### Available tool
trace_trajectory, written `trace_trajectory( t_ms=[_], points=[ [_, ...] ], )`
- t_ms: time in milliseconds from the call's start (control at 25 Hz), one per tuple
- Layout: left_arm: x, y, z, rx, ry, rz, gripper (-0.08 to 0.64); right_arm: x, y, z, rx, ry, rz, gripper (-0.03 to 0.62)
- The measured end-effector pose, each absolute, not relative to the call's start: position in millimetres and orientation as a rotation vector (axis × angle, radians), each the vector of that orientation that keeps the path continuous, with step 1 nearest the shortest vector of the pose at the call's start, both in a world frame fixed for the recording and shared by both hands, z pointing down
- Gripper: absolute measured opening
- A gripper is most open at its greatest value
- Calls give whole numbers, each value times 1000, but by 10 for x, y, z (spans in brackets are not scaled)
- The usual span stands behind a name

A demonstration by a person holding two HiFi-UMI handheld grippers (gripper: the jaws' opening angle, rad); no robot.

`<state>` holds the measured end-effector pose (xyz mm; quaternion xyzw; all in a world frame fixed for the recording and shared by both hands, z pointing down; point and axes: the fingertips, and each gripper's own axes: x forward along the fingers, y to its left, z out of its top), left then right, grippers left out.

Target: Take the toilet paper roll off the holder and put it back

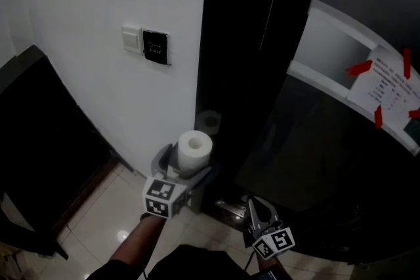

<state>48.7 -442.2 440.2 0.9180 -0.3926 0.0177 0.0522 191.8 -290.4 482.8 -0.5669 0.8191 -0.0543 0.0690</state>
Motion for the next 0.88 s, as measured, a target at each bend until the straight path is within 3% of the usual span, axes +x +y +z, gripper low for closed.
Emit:
trace_trajectory(
  t_ms=[680, 760, 880],
  points=[
    [700, -4713, 4557, 2751, -1286, 278, 531, 2180, -2879, 4818, -1776, 2441, -151, 14],
    [717, -4689, 4548, 2761, -1258, 262, 485, 2183, -2869, 4812, -1772, 2446, -151, 14],
    [741, -4628, 4526, 2794, -1221, 245, 474, 2161, -2853, 4783, -1756, 2460, -140, 14]
  ],
)
